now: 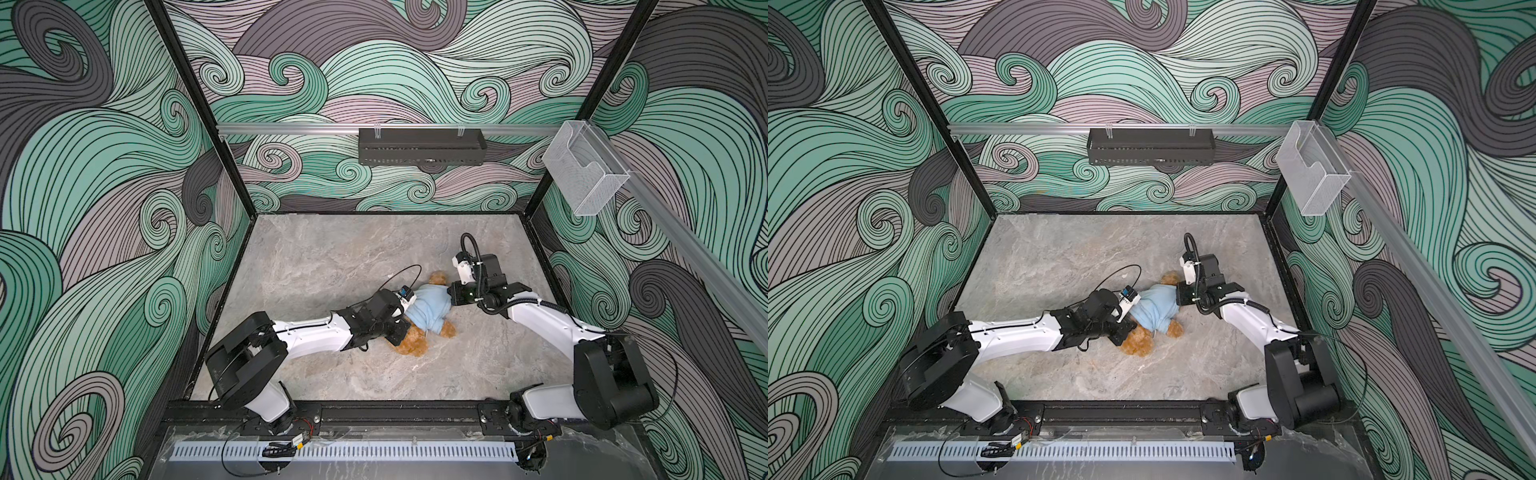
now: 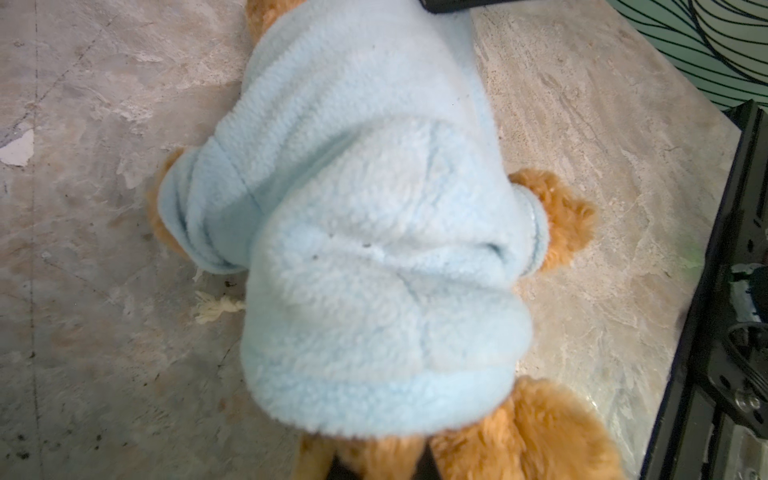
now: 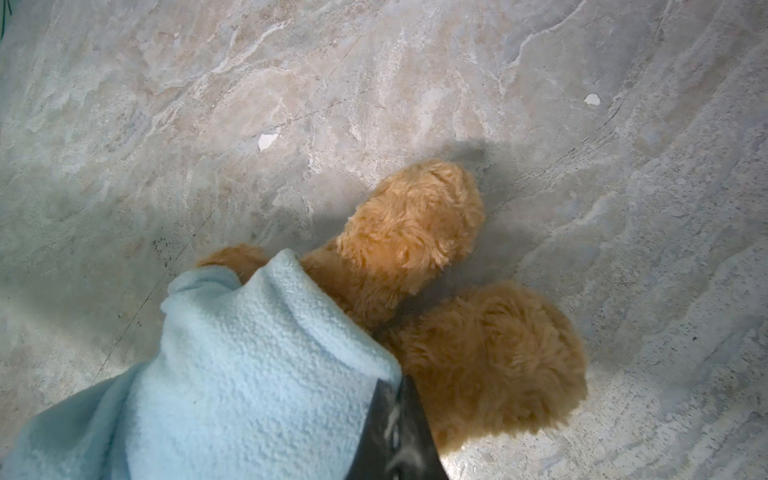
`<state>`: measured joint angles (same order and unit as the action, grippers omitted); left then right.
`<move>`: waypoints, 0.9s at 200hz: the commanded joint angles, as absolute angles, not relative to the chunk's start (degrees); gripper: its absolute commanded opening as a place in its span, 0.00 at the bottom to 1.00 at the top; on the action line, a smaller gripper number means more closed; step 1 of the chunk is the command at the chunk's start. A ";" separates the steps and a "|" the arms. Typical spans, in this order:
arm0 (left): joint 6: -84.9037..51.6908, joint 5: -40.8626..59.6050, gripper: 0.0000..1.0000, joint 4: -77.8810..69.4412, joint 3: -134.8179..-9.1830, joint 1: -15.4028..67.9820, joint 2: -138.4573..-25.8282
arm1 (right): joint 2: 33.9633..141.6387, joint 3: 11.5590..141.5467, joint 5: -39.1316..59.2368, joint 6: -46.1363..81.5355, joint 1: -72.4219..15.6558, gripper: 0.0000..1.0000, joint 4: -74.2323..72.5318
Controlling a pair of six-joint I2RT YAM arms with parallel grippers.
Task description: Dress the teddy bear
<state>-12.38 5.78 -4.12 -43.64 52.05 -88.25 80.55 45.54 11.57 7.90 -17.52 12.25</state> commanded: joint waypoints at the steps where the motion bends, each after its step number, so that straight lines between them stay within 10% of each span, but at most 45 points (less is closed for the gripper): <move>1: -10.79 5.21 0.00 3.40 -41.51 51.86 -86.77 | 81.75 47.37 4.66 7.03 -15.48 0.00 11.66; 102: -14.74 5.56 0.00 -3.74 -33.84 47.48 -78.09 | 88.43 50.61 7.95 7.12 -14.15 0.02 19.79; 180: -12.24 11.01 0.00 2.80 -38.55 46.23 -76.58 | 71.91 45.65 14.62 5.01 -14.53 0.39 8.00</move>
<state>-13.34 8.12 -3.29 -35.40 47.29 -78.43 80.86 48.36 11.99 6.48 -13.91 16.71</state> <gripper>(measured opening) 0.088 0.353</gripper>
